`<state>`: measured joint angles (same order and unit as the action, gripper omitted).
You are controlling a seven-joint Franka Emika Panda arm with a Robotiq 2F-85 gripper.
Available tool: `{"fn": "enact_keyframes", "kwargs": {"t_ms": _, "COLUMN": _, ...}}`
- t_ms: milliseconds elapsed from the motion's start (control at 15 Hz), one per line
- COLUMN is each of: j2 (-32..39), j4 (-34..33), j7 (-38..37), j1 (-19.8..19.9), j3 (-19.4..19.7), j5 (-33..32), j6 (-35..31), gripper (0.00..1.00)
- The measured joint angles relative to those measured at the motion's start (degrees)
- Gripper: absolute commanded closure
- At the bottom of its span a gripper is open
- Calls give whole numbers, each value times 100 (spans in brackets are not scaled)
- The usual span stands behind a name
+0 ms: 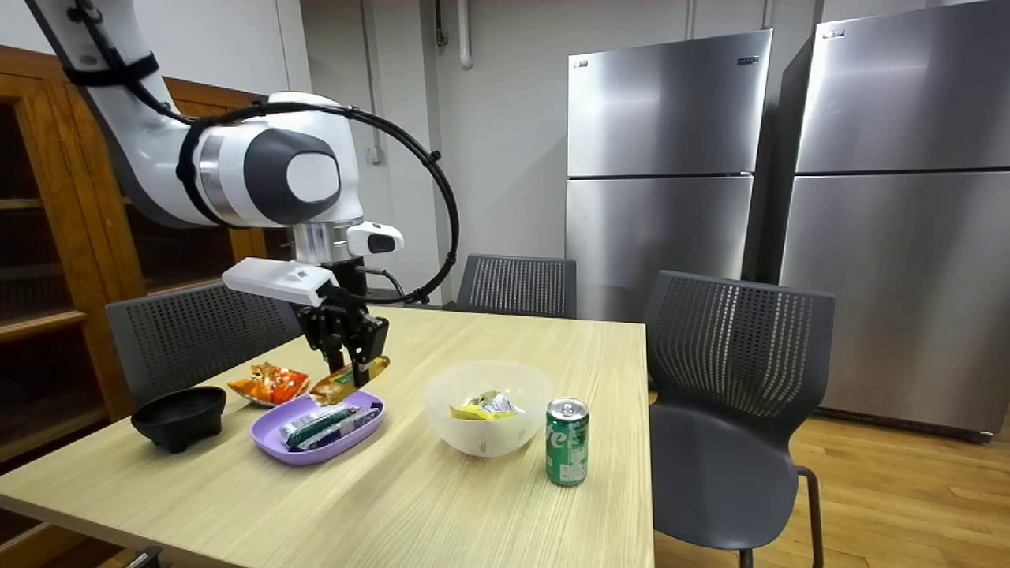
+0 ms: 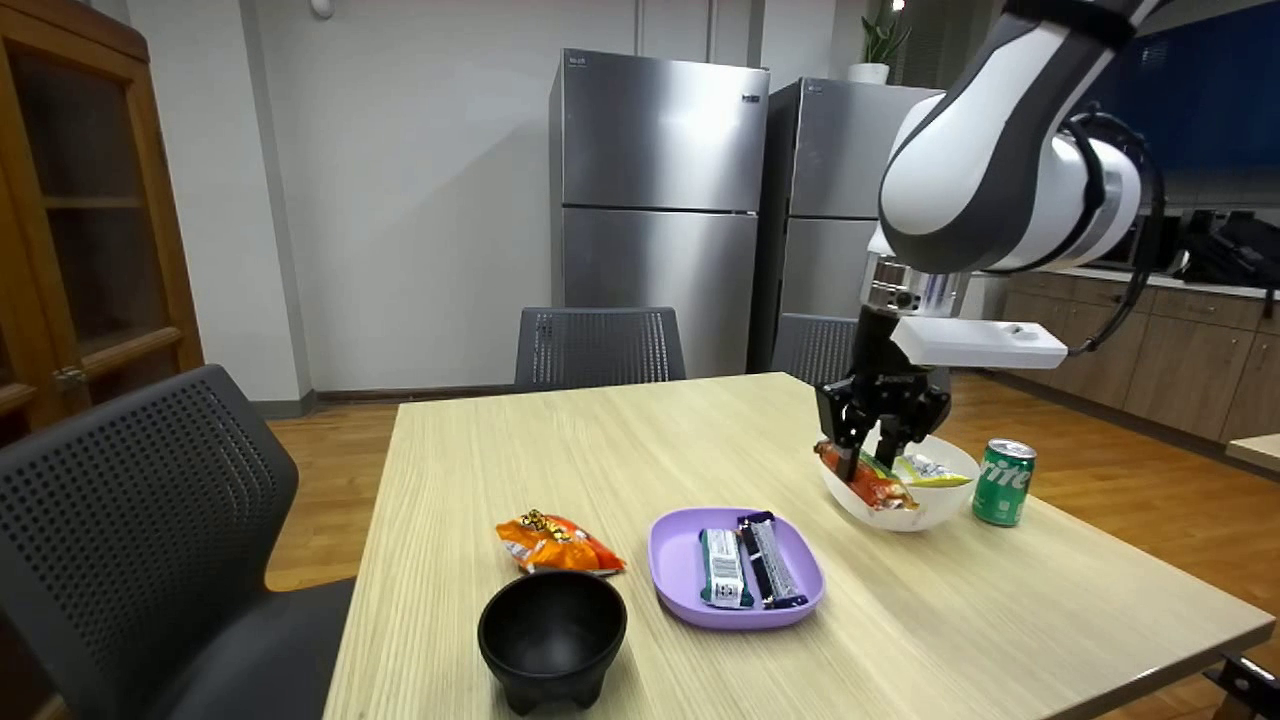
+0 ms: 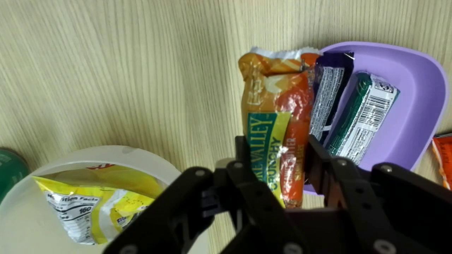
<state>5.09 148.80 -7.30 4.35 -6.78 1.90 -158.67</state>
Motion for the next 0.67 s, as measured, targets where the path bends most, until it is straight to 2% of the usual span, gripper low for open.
{"fn": "enact_keyframes", "kwargs": {"t_ms": 667, "j2": 1022, "j4": -1052, "j7": -56, "j1": -796, "j3": 164, "j5": 0, "j6": 125, "gripper": 84}}
